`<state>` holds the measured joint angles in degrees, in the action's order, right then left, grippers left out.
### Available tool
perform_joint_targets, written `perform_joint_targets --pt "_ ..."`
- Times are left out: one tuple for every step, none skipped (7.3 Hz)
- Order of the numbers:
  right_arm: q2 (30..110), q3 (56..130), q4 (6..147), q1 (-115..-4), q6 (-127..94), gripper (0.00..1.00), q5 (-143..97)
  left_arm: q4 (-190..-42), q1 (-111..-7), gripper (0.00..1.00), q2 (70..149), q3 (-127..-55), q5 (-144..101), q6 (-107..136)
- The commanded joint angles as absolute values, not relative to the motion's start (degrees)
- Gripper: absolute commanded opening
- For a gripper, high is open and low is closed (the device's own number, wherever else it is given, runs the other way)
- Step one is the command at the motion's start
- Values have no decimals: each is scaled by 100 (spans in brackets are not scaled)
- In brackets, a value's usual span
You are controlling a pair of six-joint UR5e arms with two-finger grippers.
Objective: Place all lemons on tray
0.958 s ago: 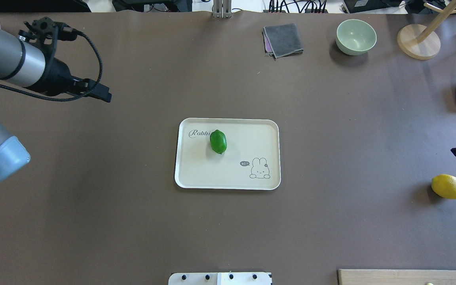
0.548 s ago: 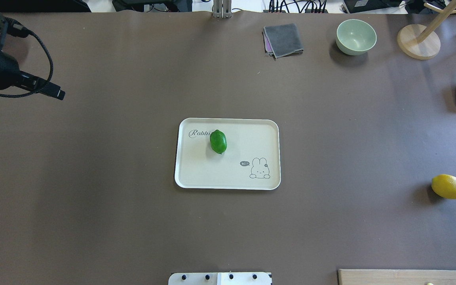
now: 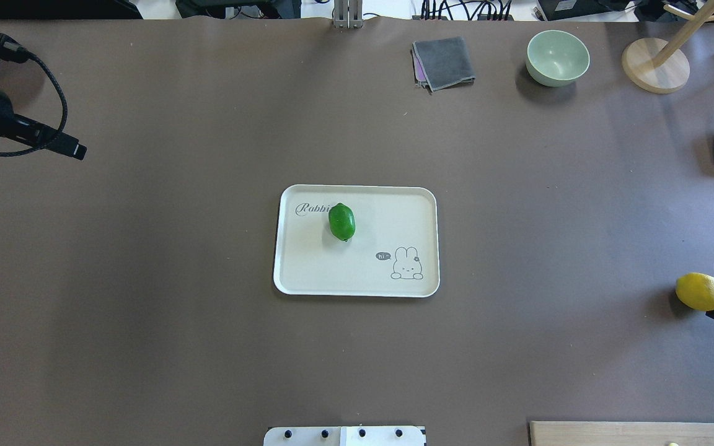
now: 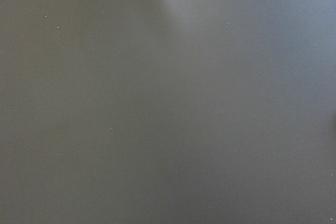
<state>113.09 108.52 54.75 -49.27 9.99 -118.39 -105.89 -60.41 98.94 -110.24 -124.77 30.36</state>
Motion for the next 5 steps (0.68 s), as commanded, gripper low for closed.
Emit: perform_joint_targets --pt "11128 10610 5467 -4869 993 100 -11830 -10617 -6047 97 9861 -11030 -12480 3032" --pt "11049 10478 5484 -4817 976 100 -11821 -10635 -6038 97 9740 -11065 -12480 3032" --pt "11013 10355 5476 -4799 976 100 -11804 -10635 -6038 97 9712 -11083 -12480 3032" --pt "11004 10293 5484 -4729 967 99 -11664 -10643 -6038 97 9703 -11092 -12480 3041" --pt "11039 10257 5493 -4676 958 90 -11602 -10644 -6038 97 9712 -11083 -12480 3041"
